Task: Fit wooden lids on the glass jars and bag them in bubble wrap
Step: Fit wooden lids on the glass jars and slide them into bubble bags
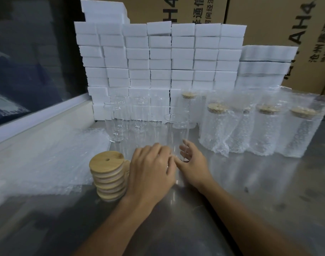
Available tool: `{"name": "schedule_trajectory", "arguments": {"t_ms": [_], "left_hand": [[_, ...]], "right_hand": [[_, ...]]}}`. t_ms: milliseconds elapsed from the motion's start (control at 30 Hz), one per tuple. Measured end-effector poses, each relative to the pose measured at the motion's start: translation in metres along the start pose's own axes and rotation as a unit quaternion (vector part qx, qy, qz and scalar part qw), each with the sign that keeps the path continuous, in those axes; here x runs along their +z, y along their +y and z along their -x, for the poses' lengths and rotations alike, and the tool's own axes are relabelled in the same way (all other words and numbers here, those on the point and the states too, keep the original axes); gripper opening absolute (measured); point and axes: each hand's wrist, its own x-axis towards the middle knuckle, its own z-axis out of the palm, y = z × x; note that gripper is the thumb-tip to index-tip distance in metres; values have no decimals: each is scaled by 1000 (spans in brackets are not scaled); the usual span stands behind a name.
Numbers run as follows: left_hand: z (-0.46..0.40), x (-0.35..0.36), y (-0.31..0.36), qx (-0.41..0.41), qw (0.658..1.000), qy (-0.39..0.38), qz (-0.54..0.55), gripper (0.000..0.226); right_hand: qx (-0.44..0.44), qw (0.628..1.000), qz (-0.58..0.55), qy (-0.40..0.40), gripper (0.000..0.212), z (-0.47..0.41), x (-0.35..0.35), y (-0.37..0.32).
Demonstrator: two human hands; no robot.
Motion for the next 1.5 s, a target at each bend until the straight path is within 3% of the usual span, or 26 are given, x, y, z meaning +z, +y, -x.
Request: {"name": "schedule_trajectory", "arguments": {"t_ms": [133,267,400,633,867,967,1100,1200,1300,1400,1433,1500], "left_hand": [[5,5,0,-13,998,-44,-31,12],[8,23,2,-81,973,-189,-104,37],[8,35,-4,-155,948,-256,-105,33],[6,42,-10,-111,979,-165,-46,36],[9,51,-18,-223,940,-227,-123,47],[6,49,-17,-227,937,-222,-143,37],[8,42,-11,-193,955,-185,-131,24],[5,34,-4,-166,981,-77,-67,27],[4,31,5,-87,993,52,64,32],[6,33,11,-17,987,63,146,43],[6,34,11,-4,984,59,165,51],[7,35,8,8,978,59,202,63]], "right_hand": [[4,1000,-15,16,90,18,-6,-3],[14,999,-16,34,85,23,-9,-6],[21,998,-22,47,81,22,-8,-7],[24,998,-7,60,80,17,-6,-5],[28,996,37,74,81,17,-5,-6],[34,996,50,71,76,17,-6,-8],[7,989,30,143,46,21,-8,-13],[-58,973,14,224,12,26,-15,-21],[-86,986,-49,134,28,32,-19,-28],[-59,992,-101,-41,34,38,-14,-35],[-50,992,-101,-65,31,38,-11,-35],[-49,992,-106,-39,14,39,-6,-35]]}}
